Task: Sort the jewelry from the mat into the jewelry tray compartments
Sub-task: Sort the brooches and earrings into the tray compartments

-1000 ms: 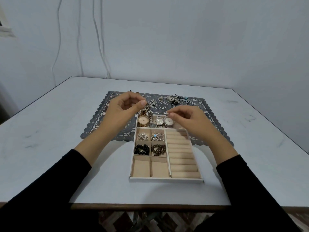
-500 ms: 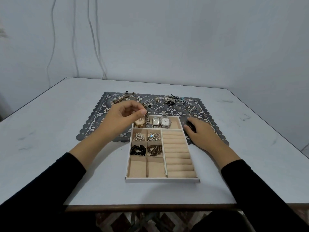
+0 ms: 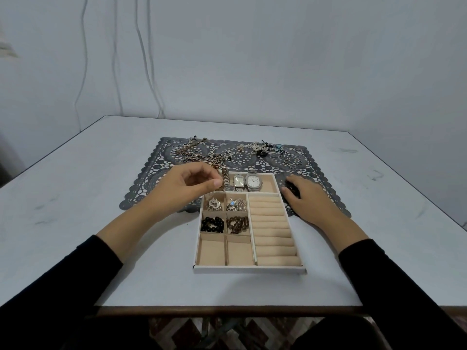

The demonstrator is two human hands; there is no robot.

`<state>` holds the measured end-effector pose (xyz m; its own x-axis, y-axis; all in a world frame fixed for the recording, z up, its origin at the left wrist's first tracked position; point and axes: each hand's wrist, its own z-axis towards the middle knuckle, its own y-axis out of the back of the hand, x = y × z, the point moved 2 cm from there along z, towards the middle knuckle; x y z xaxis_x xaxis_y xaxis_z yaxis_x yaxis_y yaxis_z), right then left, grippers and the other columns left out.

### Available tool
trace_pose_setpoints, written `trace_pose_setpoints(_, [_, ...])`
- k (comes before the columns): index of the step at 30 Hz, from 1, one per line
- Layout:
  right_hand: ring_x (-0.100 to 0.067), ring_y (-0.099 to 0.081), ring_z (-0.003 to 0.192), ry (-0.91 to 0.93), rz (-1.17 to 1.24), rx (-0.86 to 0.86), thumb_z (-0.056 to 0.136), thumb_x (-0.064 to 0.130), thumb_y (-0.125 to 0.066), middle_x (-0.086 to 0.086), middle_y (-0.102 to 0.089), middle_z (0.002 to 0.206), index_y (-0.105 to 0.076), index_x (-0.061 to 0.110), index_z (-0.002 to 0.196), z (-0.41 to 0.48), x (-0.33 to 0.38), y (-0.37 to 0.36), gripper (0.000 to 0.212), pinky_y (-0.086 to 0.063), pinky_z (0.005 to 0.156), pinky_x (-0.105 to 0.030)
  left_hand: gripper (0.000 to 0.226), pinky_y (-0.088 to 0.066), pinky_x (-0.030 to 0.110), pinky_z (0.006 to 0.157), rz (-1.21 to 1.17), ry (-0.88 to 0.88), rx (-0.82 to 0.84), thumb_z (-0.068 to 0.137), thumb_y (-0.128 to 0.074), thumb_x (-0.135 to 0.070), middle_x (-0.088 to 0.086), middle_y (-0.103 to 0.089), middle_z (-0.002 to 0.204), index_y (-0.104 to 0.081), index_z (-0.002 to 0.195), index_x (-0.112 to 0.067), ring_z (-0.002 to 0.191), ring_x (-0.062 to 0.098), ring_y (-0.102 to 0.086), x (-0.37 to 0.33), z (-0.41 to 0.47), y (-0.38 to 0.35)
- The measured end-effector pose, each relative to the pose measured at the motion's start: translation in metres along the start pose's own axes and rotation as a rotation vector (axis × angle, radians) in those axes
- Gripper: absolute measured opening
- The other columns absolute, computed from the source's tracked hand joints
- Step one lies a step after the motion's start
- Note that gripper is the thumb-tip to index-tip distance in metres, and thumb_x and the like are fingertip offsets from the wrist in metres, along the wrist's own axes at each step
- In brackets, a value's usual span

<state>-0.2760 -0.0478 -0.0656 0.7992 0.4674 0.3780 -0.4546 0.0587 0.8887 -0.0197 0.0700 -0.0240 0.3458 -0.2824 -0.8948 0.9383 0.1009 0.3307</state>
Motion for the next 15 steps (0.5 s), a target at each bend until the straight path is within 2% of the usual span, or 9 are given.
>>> trace_pose_setpoints(5, [-0.022,-0.055,0.099,0.005,0.002,-0.004,0.098,0.031,-0.047,-0.006,-0.062,0.112,-0.057,0.010,0.119,0.0002,0.0003,0.0000,0.032,-0.027,0.071,-0.021,0.005,-0.050,0.014,0.072,0.005,-0.026,0.038,0.085,-0.069,-0.012,-0.009,-0.071,0.080,-0.069,0.089,-0.014,0.078,0.004,-0.066,0.0020,-0.0022,0.0012])
trace_pose_setpoints(9, [-0.019,-0.052,0.087,0.002,0.016,-0.011,0.097,0.031,-0.047,-0.004,-0.062,0.102,-0.058,0.013,0.110,0.0007,-0.0005,-0.0009,0.025,-0.028,0.068,-0.025,0.006,-0.052,0.017,0.075,0.131,-0.043,0.064,0.085,-0.070,-0.016,-0.006,-0.073,0.083,-0.070,0.091,-0.014,0.078,0.006,-0.068,0.0057,-0.0033,0.0041])
trace_pose_setpoints(15, [-0.020,-0.053,0.095,0.006,0.017,-0.016,0.097,0.030,-0.048,-0.007,-0.062,0.114,-0.057,0.011,0.119,-0.0002,0.0001,-0.0001,0.030,-0.029,0.072,-0.023,0.004,-0.052,0.019,0.083,0.259,-0.031,0.087,0.086,-0.072,-0.023,-0.011,-0.074,0.088,-0.073,0.089,-0.022,0.087,0.004,-0.068,0.0090,-0.0036,0.0037])
